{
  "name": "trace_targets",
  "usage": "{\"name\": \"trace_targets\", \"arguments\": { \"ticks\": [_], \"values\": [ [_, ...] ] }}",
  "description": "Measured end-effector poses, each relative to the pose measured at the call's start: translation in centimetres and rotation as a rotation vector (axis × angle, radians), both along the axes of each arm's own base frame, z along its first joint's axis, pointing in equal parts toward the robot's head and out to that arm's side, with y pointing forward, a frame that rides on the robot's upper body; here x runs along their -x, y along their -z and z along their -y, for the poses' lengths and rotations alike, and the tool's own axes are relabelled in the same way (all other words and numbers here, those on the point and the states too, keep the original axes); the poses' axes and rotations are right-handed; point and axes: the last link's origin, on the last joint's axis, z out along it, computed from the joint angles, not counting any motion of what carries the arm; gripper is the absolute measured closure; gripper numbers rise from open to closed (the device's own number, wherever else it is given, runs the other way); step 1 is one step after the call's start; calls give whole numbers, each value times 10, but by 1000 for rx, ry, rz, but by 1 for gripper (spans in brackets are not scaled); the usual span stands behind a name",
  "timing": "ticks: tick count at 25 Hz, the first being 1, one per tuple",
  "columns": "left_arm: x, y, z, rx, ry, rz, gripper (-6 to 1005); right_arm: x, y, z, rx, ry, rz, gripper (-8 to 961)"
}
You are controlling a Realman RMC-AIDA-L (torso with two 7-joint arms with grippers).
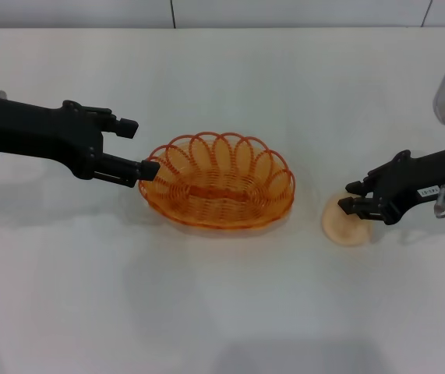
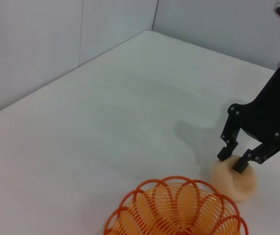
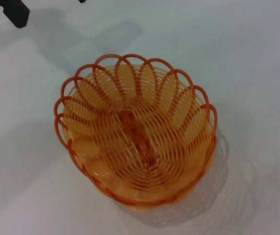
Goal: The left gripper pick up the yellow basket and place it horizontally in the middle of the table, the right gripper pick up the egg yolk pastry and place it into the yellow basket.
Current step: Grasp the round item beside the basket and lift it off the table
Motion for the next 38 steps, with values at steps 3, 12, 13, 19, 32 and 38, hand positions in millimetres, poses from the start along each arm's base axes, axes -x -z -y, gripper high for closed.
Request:
{"name": "trace_targets", "arguments": {
  "ticks": [3, 12, 13, 19, 32, 38],
  "values": [
    [0, 0, 0, -1, -1, 1, 127, -1, 0, 0, 0, 3, 2, 694],
    [-1, 0, 1, -3, 0, 13, 127, -1, 0, 1, 8, 9, 12, 782],
    [-1, -1, 1, -4, 1, 17, 127, -1, 0, 1, 10, 9, 13, 804],
    [0, -4, 1, -13, 1, 31, 128, -1, 0, 3, 18, 6, 24, 888],
    [3, -6, 3, -21, -4, 42, 128, 17, -9, 6, 9, -35, 2, 927],
    [3, -8, 3, -28, -4, 45, 128, 41, -20, 6, -21, -75, -5, 927]
  ]
}}
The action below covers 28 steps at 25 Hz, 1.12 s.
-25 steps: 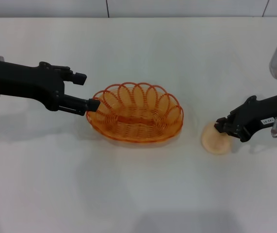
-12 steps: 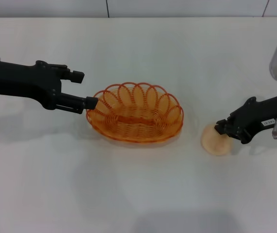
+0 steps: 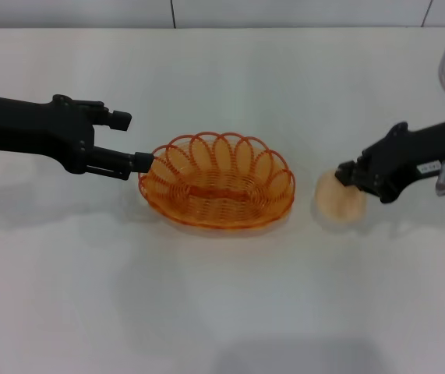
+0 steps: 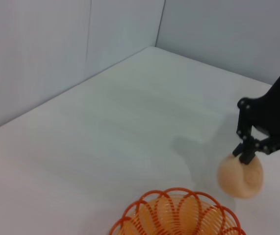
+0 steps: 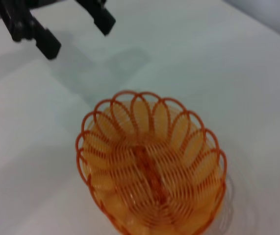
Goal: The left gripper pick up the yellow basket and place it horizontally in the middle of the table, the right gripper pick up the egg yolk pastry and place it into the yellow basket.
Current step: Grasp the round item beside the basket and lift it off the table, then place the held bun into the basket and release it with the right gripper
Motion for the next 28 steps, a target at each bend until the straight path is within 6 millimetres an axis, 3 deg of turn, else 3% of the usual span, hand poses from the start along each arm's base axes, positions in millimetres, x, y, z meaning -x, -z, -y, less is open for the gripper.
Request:
{"name": "trace_targets", "arguments": {
  "ticks": [8, 28],
  "values": [
    [0, -1, 1, 5, 6, 0, 128, 29, -3, -1, -8, -70, -25, 928],
    [-3, -4, 1, 1, 29, 21, 140, 74, 58, -22, 22, -174, -67, 931]
  ]
}}
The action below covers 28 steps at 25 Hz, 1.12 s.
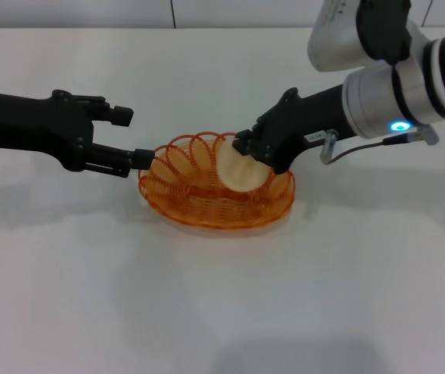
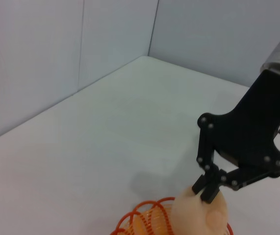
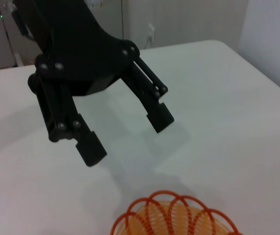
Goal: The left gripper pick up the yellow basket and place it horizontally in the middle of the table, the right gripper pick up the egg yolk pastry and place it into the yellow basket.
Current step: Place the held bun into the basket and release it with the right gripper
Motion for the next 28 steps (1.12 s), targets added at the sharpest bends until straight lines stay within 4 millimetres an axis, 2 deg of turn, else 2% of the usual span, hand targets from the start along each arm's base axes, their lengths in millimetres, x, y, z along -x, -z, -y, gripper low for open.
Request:
{"name": "trace_targets", "arguments": {
  "ticks": [9, 22, 28],
  "values": [
    [-1, 0, 0, 0, 1, 5, 159, 2, 8, -1, 3, -2, -6, 898],
    [-1, 1, 1, 1, 2, 13, 187, 5, 10, 1, 11, -11, -7, 825],
    [4, -5, 3, -25, 0, 30, 199, 3, -3, 6, -29, -21, -39, 616]
  ]
}}
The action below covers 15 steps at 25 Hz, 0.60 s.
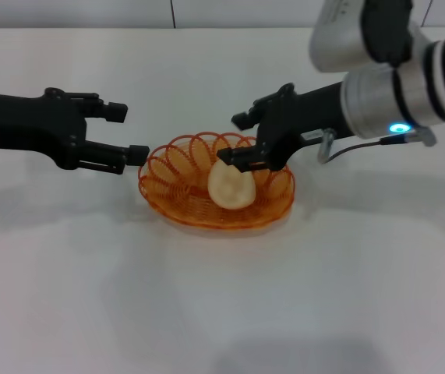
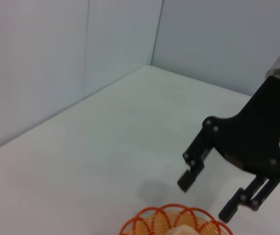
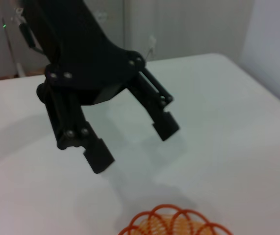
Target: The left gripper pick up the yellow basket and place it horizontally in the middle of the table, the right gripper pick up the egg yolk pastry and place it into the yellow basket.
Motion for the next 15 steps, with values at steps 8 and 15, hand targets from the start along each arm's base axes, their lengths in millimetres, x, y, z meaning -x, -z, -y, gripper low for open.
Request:
{"name": "trace_targets", "arguments": {
  "ticks": [8, 15],
  "values": [
    [8, -8, 5, -34, -5, 38, 216, -30, -25, 17, -66, 46, -34, 261],
    [15, -9, 12, -35, -36, 60, 247, -48, -38, 33, -67, 79, -41, 144]
  ]
}}
